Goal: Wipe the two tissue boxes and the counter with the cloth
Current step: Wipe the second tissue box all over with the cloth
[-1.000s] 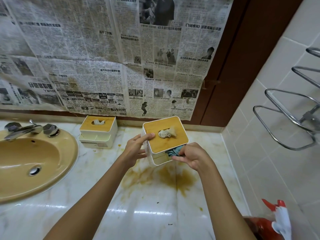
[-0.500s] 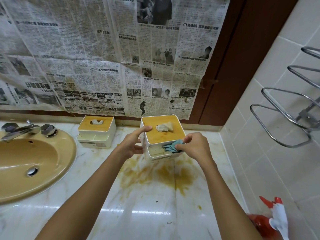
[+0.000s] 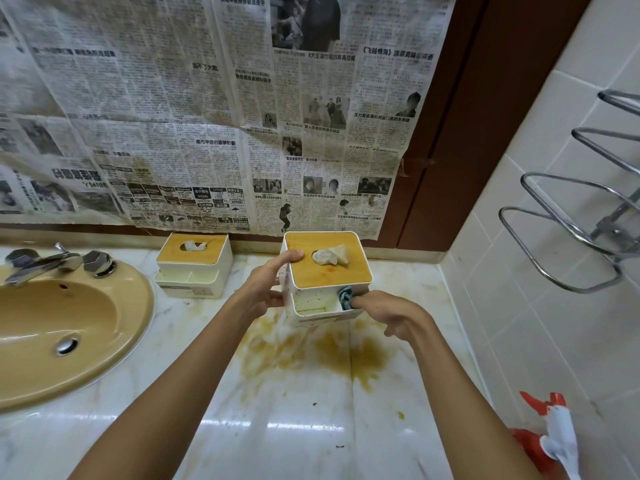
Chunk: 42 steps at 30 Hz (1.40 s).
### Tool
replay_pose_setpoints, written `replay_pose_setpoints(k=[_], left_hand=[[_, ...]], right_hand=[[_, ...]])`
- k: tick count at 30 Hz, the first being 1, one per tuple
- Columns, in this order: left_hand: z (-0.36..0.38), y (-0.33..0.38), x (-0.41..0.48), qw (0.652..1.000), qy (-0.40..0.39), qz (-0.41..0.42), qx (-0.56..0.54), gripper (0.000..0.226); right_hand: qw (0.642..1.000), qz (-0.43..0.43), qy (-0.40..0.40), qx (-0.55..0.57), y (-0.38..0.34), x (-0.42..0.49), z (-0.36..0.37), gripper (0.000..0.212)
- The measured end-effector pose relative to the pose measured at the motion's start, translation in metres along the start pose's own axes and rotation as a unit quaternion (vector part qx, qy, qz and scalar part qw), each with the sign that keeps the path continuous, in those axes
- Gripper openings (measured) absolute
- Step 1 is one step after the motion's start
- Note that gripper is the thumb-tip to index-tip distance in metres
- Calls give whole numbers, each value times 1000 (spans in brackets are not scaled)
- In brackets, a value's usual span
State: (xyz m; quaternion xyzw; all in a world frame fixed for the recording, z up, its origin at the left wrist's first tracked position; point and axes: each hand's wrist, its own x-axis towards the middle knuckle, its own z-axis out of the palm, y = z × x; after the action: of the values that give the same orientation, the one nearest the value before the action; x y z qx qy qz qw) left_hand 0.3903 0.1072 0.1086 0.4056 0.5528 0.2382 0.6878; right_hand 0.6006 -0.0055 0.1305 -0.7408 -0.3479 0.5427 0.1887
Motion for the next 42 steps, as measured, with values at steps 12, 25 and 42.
replay_pose_setpoints(k=[12, 25, 42], left_hand=[[3, -3, 2, 999, 6, -10, -42, 88], [9, -4, -1, 997, 10, -49, -56, 59], [19, 2, -6, 995, 34, -59, -69, 52]], right_hand=[[981, -66, 40, 176, 10, 7, 5, 28], [983, -135, 91, 80, 13, 3, -2, 42], [881, -258, 365, -153, -12, -17, 23, 24]])
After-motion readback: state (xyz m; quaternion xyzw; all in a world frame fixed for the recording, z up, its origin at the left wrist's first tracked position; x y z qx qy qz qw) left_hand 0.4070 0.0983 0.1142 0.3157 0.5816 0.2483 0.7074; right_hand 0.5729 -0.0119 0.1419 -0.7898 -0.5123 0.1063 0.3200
